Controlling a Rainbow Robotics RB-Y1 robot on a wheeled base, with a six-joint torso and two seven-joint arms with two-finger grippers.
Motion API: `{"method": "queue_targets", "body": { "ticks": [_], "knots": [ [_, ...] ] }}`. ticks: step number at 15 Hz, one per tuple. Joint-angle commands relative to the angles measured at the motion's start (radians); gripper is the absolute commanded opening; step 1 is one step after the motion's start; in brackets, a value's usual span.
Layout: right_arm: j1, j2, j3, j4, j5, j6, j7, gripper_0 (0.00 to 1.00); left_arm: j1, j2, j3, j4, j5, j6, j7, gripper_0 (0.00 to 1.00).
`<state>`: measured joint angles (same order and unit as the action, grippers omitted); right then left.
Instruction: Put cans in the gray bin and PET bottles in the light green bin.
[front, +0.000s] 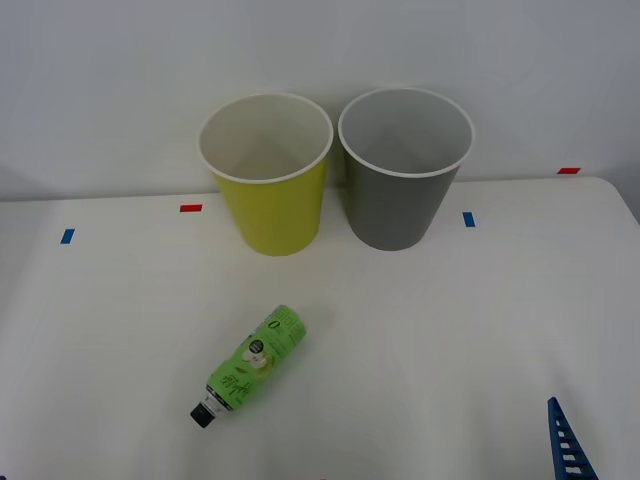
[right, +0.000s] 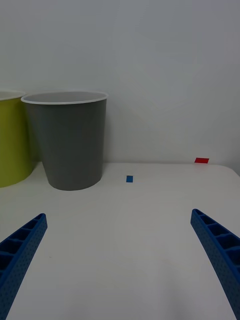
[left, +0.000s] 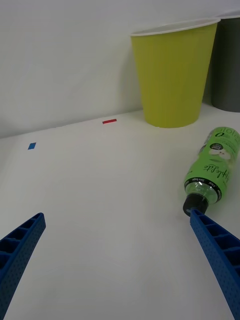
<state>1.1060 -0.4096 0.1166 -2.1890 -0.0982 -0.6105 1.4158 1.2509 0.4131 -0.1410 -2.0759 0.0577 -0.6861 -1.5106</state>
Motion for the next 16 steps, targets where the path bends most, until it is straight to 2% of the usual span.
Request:
{"method": "queue_targets", "body": {
  "ticks": [1,5,11,16],
  "knots": [
    [0.000,0.000,0.000,0.000,0.000,0.000,0.000,1.00,-0.048,0.033,0.018,0.000,0.021,0.054,0.015,1.00],
    [0.000,0.000,0.000,0.000,0.000,0.000,0.000,1.00,-0.126,0.085,0.032,-0.003,0.027,0.140,0.029,1.00],
    [0.000,0.000,0.000,0.000,0.000,0.000,0.000,1.00,-0.234,0.214,0.032,-0.132,0.031,0.435,0.053,1.00],
    [0.000,0.000,0.000,0.000,0.000,0.000,0.000,1.00,-0.317,0.328,0.055,-0.302,0.036,0.743,0.079,1.00]
  ]
}}
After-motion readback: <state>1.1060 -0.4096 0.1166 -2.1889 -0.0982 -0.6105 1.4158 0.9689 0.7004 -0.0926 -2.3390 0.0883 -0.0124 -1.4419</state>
